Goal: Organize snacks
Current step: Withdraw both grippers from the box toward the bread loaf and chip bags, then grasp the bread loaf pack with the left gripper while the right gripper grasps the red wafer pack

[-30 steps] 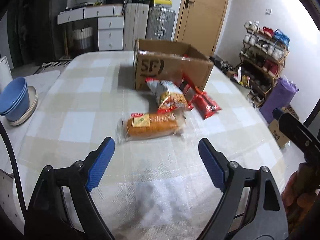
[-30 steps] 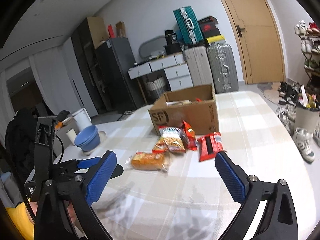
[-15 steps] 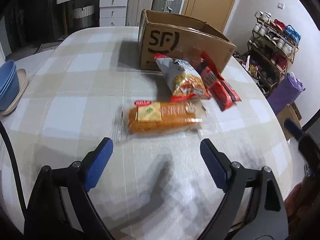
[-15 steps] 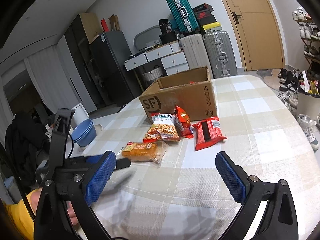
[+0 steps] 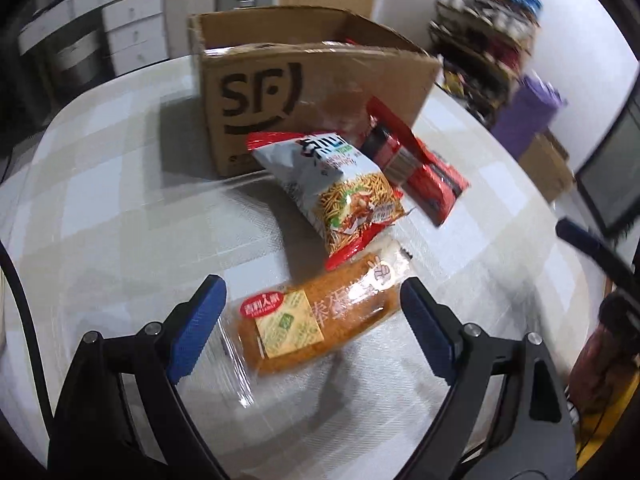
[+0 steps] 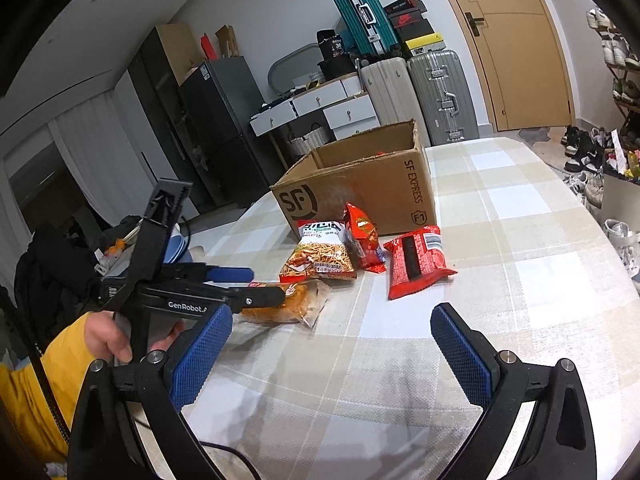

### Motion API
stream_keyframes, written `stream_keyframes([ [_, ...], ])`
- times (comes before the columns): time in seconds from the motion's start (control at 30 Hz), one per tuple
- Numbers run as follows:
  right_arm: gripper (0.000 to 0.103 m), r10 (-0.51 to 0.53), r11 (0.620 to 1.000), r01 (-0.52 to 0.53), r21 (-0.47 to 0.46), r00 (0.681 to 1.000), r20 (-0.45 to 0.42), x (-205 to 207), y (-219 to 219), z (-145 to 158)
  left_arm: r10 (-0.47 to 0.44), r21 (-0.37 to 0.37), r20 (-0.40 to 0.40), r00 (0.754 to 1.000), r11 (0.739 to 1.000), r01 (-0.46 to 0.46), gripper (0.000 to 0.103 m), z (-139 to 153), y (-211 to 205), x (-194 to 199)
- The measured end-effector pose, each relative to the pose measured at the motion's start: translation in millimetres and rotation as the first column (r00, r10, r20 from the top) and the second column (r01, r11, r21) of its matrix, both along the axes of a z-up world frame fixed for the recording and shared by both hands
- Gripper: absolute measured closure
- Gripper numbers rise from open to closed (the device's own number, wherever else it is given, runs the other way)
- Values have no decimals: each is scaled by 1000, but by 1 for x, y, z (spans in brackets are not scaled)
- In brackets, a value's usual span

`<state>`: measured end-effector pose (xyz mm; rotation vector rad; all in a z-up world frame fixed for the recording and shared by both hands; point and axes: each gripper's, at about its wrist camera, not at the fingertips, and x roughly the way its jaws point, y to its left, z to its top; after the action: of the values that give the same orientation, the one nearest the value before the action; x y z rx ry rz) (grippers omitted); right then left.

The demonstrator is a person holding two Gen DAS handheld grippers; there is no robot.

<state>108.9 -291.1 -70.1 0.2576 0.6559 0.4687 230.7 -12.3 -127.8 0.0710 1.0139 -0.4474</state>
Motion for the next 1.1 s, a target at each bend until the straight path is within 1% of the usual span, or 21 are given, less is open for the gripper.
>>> stream_keyframes([
  [0.13,2,-1,1000,1,6,1000,-7,3,0,-3,-111,-8,-29,993,994,111,15,-5,-5,8],
  [0.27,2,-4,1000,4,10,1000,-14,4,-2,-4,-163,20,-49,985,986,164,15,-13,-13,15],
  [0.3,2,-5,1000,5,9,1000,-15,3,-2,-4,-171,31,-53,984,984,173,18,-15,-16,16],
  [0.33,2,-7,1000,7,8,1000,-17,4,-2,-5,-182,47,-56,982,982,185,21,-18,-19,17],
  [0.37,2,-9,1000,9,7,1000,-19,4,-2,-5,-191,62,-59,980,979,194,30,-21,-22,18],
  [0.4,2,-10,1000,10,7,1000,-22,4,-2,-4,-193,76,-46,980,978,196,35,-21,-24,18],
  [0.43,2,-11,1000,11,6,1000,-23,5,-2,-4,-198,74,-43,979,977,200,39,-20,-25,19],
  [0.5,2,-22,1000,21,-13,999,-34,10,-1,-4,-204,50,-47,978,977,206,58,-18,-26,22],
  [0.53,2,-28,999,27,-25,999,-39,13,-1,-4,-208,36,-51,977,977,210,61,-17,-26,23],
  [0.57,2,-35,999,33,-38,998,-48,17,-2,-4,-210,54,-44,977,976,212,63,-17,-28,22],
  [0.67,2,-52,997,46,-68,995,-81,38,-5,-2,-239,134,21,971,963,234,68,-15,-41,11],
  [0.7,2,-60,995,53,-83,994,-90,47,-6,-1,-241,142,24,970,962,235,69,-14,-43,9],
  [0.8,2,-80,989,62,-136,989,-126,77,-8,-2,-236,110,5,972,966,235,69,-11,-46,4],
  [0.87,2,-77,983,50,-177,985,-152,99,-6,-7,-209,95,12,978,974,207,69,-10,-43,2],
  [0.97,2,-65,973,19,-232,979,-191,127,-1,-19,-169,27,-10,986,985,170,69,-12,-35,-4],
  [1.03,4,-55,967,-1,-253,975,-215,140,2,-28,-152,12,-9,988,988,152,69,-10,-27,-6],
  [1.1,7,-38,963,-22,-269,976,-216,147,8,-33,-142,-16,3,990,990,142,69,-6,-21,-14],
])
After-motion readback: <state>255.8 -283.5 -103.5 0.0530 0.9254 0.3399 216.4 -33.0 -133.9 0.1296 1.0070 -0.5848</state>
